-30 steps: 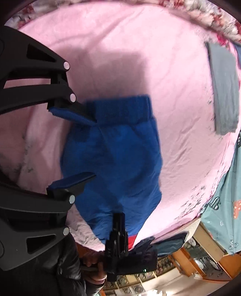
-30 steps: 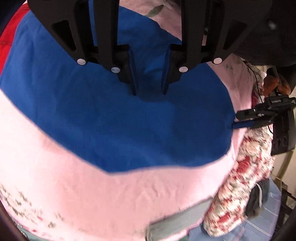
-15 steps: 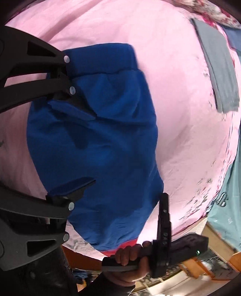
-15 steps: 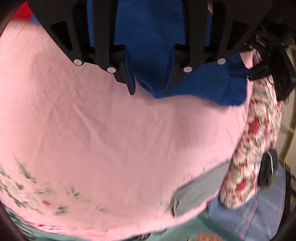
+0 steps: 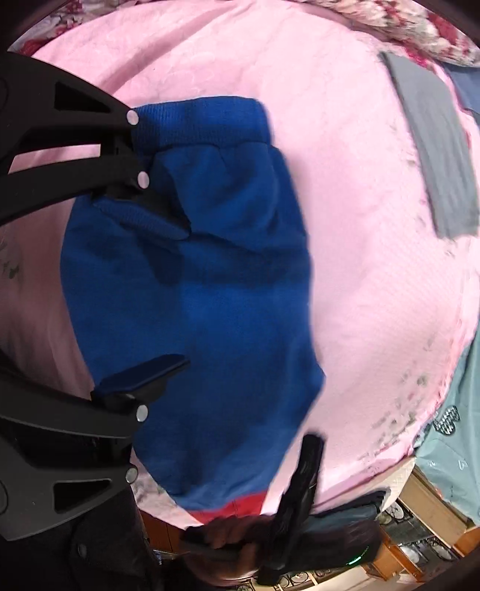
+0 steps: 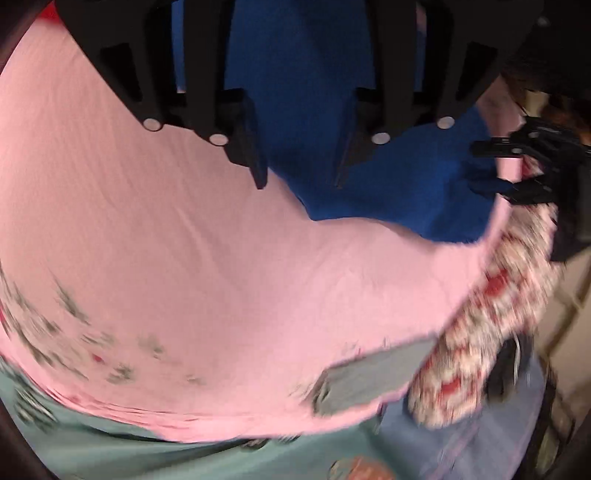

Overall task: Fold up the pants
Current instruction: 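Grasp the red leg cuff with the right tool and lift it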

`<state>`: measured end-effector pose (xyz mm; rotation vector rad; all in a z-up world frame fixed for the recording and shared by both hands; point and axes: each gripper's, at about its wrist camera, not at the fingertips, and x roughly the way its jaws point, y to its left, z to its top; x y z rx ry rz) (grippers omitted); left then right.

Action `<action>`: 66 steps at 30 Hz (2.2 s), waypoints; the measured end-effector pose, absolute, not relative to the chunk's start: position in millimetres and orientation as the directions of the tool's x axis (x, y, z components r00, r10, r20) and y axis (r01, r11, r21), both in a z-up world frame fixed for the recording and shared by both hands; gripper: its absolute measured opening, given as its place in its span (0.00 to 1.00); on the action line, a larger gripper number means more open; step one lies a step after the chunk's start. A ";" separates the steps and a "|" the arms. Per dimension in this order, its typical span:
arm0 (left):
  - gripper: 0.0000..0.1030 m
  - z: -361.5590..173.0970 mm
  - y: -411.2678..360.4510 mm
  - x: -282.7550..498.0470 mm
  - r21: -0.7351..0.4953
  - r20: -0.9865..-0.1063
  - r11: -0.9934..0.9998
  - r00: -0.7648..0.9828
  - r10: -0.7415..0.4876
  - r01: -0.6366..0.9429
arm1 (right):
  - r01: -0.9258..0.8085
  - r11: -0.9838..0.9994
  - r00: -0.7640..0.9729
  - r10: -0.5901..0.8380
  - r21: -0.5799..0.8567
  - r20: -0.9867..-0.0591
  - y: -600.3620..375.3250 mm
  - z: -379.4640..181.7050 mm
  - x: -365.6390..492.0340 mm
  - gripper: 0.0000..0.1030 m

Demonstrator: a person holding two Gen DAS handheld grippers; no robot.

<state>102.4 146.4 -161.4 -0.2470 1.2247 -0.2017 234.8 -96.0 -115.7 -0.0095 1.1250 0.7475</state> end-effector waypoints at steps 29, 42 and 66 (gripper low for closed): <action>0.80 -135.8 -92.6 134.3 -0.222 -0.935 0.855 0.147 -0.323 0.468 | 0.264 0.872 0.594 0.189 0.411 -0.782 -414.9 -175.8 94.1 0.49; 0.81 -133.1 -96.7 134.2 -0.191 -0.945 0.868 0.155 -0.290 0.457 | 0.265 0.677 0.657 0.394 0.687 -0.642 -432.2 -184.3 105.4 0.55; 0.82 -130.6 -86.0 137.5 -0.167 -0.950 0.902 0.179 -0.255 0.399 | -0.044 0.999 0.745 0.030 -0.004 -0.666 -330.3 -121.6 103.3 0.19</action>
